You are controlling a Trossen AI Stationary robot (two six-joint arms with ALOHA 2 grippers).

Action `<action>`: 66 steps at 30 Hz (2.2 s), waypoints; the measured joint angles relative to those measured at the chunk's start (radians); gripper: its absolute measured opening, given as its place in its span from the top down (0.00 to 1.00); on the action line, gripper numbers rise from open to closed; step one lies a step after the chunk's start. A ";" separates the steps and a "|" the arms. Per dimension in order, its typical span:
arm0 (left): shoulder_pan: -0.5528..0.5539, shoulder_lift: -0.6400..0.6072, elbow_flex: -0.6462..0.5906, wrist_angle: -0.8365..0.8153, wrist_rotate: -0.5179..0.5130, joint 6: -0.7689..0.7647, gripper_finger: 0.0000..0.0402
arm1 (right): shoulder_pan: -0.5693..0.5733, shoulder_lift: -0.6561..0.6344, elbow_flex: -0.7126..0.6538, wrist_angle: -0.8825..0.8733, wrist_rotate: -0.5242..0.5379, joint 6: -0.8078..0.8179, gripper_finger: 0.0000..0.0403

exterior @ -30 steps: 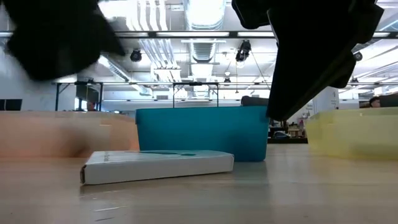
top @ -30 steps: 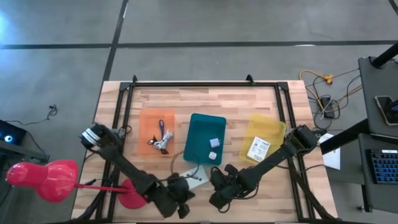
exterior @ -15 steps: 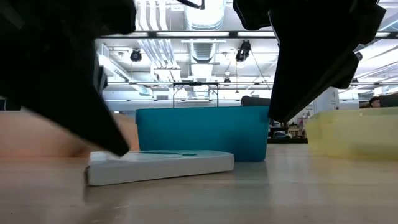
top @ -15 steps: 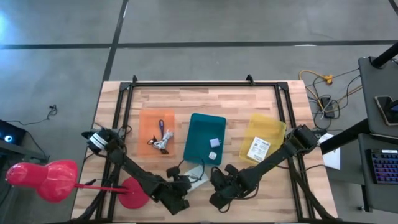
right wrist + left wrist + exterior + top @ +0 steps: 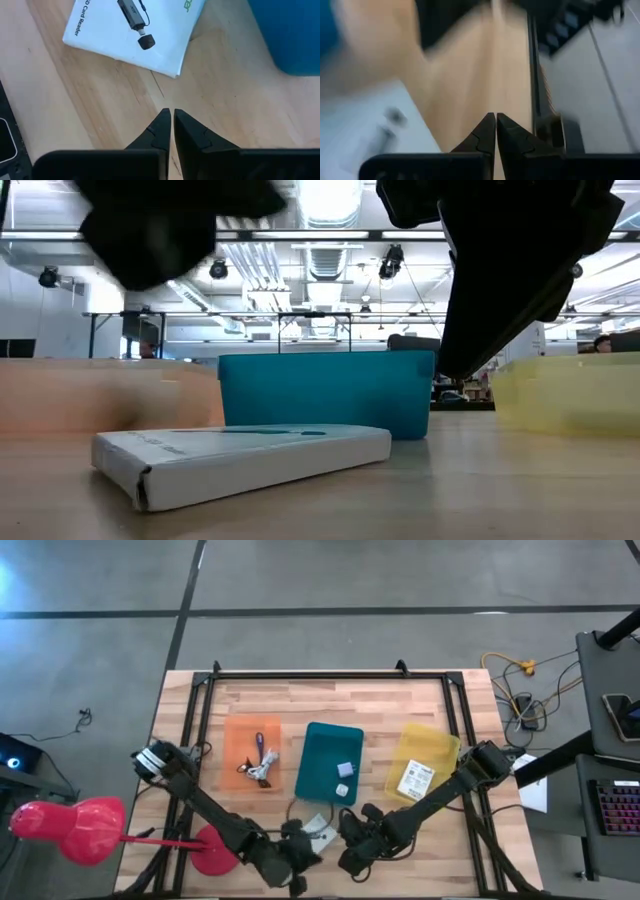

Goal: Pick and place items into bin
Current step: Put the card reader box into the yellow bin

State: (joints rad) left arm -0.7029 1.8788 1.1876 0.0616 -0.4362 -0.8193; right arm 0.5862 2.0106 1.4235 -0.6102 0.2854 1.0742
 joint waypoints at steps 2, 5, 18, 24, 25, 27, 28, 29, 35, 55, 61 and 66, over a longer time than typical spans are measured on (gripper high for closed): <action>-0.008 -0.041 0.007 -0.064 -0.128 0.029 1.00 | 0.002 0.000 0.001 0.000 -0.001 0.000 0.97; -0.005 -0.068 0.000 -0.292 -0.168 -0.057 1.00 | 0.011 0.000 0.004 0.033 -0.009 -0.036 0.97; 0.028 -0.058 -0.117 -0.324 -0.034 -0.320 1.00 | 0.016 0.001 -0.005 0.105 -0.050 -0.272 0.97; 0.030 -0.038 -0.118 -0.329 -0.039 -0.304 1.00 | 0.011 0.013 -0.017 0.183 -0.055 -0.393 0.97; 0.031 -0.038 -0.118 -0.346 -0.042 -0.308 1.00 | 0.011 0.019 -0.017 0.199 -0.061 -0.426 0.97; 0.034 -0.038 -0.118 -0.390 -0.045 -0.332 1.00 | 0.011 0.035 -0.014 0.202 -0.073 -0.485 0.95; 0.034 -0.039 -0.117 -0.406 -0.045 -0.348 1.00 | 0.011 0.049 -0.007 0.202 -0.080 -0.501 0.93; 0.036 -0.040 -0.119 -0.410 -0.044 -0.352 1.00 | 0.011 0.061 -0.004 0.202 -0.081 -0.511 0.91; 0.039 -0.041 -0.123 -0.397 -0.022 -0.352 1.00 | 0.001 0.120 0.034 0.196 -0.049 -0.584 0.77; 0.042 -0.023 -0.180 -0.266 0.015 -0.354 1.00 | 0.008 0.149 0.057 0.195 0.193 -1.078 0.61; 0.042 -0.005 -0.181 -0.226 0.023 -0.355 1.00 | 0.034 0.151 0.046 0.191 0.182 -1.135 0.58; 0.044 0.002 -0.181 -0.183 0.034 -0.354 1.00 | 0.024 0.151 0.024 0.199 0.187 -1.134 0.56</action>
State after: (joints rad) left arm -0.6587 1.8812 1.0061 -0.1211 -0.4026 -1.1731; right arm 0.6106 2.1612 1.4472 -0.4115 0.4722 -0.0595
